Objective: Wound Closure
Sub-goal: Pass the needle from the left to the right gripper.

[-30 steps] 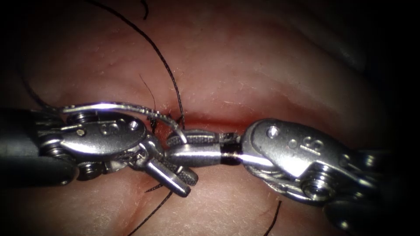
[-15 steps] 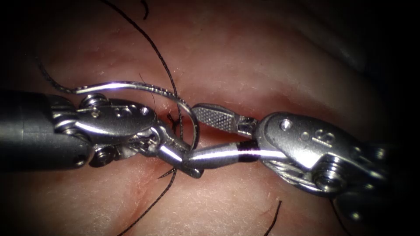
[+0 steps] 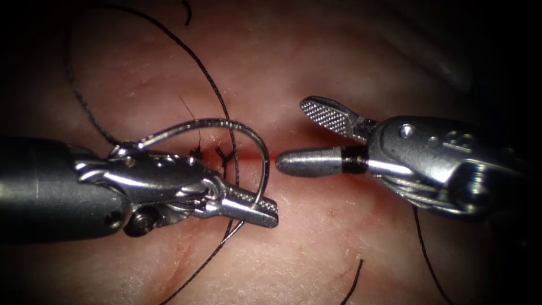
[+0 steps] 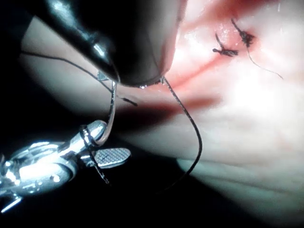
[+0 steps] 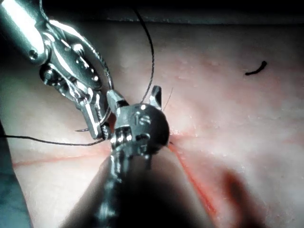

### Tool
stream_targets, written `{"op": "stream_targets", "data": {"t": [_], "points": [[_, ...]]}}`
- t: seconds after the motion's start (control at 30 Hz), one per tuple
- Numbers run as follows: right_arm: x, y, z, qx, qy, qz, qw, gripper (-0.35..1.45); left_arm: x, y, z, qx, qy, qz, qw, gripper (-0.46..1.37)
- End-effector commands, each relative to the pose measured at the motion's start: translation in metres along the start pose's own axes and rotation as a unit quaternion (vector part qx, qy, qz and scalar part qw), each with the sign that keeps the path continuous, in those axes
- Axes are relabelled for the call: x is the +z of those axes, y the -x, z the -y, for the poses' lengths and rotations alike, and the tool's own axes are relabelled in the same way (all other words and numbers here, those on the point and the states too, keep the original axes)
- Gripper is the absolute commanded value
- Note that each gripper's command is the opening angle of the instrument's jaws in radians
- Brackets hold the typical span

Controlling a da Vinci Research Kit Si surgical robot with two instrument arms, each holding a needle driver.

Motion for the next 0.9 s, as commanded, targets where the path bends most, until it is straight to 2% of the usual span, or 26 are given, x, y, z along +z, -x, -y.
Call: {"op": "stream_targets", "data": {"t": [0.03, 0.2, 0.43, 0.63, 0.8, 0.9], "points": [[-0.0002, -0.0002, -0.0002, -0.028, 0.011, 0.006, 1.0, 0.98, 0.0002, 0.0001, 0.0005, -0.045, -0.012, 0.012, 0.9988, -0.35], [-0.0009, 0.0001, -0.0003, -0.065, 0.022, 0.009, 0.998, 1.09, 0.0002, -0.0002, 0.0022, -0.103, -0.028, 0.023, 0.994, -0.35], [-0.0014, -0.0001, 0.0004, -0.084, 0.02, 0.017, 0.996, 1.09, 0.0002, -0.0001, 0.0041, -0.166, -0.064, 0.018, 0.9838, -0.35], [-0.0001, 0.0003, 0.0001, -0.084, 0.018, 0.015, 0.996, 1.1, 0.0011, 0.0009, 0.0042, -0.166, -0.09, 0.039, 0.9813, -0.35], [0.0017, 0.0009, -0.0001, -0.087, 0.024, 0.02, 0.996, 1.14, 0.0014, 0.0009, 0.0043, -0.21, -0.097, 0.037, 0.9722, -0.35], [0.0025, 0.001, 0.0001, -0.11, 0.027, 0.023, 0.993, 1.15, 0.0014, 0.001, 0.0043, -0.224, -0.098, 0.036, 0.969, -0.35]]}}
